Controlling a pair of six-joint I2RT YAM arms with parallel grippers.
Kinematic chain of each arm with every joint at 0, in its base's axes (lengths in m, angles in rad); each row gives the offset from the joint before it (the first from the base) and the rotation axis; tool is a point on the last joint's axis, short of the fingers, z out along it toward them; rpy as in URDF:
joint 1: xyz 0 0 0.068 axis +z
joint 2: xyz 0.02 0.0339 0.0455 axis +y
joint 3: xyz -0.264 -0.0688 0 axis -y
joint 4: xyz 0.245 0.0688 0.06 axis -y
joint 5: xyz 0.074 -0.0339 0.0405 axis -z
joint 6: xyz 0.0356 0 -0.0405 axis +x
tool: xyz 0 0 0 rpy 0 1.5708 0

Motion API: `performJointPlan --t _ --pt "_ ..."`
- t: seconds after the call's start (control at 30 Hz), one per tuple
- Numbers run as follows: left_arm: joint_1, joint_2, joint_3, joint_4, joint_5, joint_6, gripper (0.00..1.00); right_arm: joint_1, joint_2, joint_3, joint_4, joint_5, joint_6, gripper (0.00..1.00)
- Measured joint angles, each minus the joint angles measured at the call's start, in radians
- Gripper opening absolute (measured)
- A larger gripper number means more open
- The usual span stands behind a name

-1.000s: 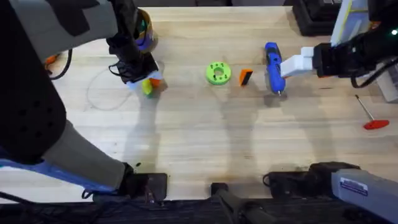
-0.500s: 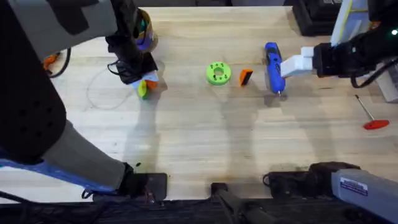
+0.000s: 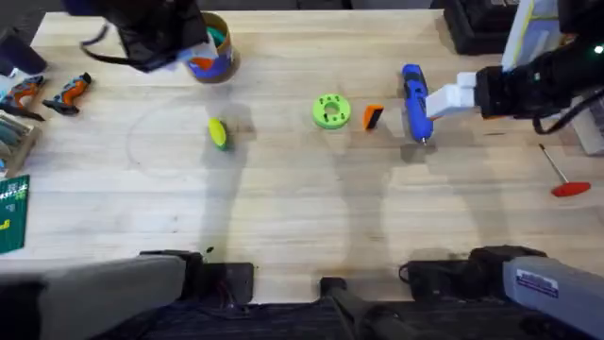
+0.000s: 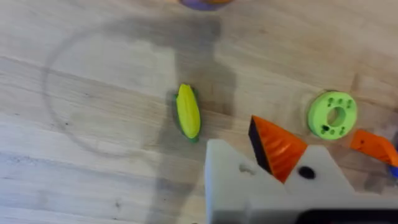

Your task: Pick up the gripper from the table and insert it into the empty holder that is missing its gripper. Then pick up a screw, insert it into the mounting hole, and use the screwdriver to tighten it. Finally, clean up the table by picking up the vegetable and placing it into the bucket.

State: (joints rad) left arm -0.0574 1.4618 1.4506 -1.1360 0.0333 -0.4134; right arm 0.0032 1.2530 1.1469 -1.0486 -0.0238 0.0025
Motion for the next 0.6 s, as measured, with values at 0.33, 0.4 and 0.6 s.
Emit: performJointPlan --t 0.33,0.4,0.6 --pt "0.0 -0.169 0.0 -0.036 0.0 0.04 0.007 0.0 0.0 0.0 0.0 0.0 0.0 0.989" --pt "0.0 -0.178 0.001 -0.047 0.0 0.04 0.007 0.0 0.0 0.0 0.0 0.0 0.0 0.989" --pt "0.0 -0.178 0.001 -0.049 -0.001 0.047 0.211 0.0 0.0 0.0 0.0 0.0 0.0 0.989"
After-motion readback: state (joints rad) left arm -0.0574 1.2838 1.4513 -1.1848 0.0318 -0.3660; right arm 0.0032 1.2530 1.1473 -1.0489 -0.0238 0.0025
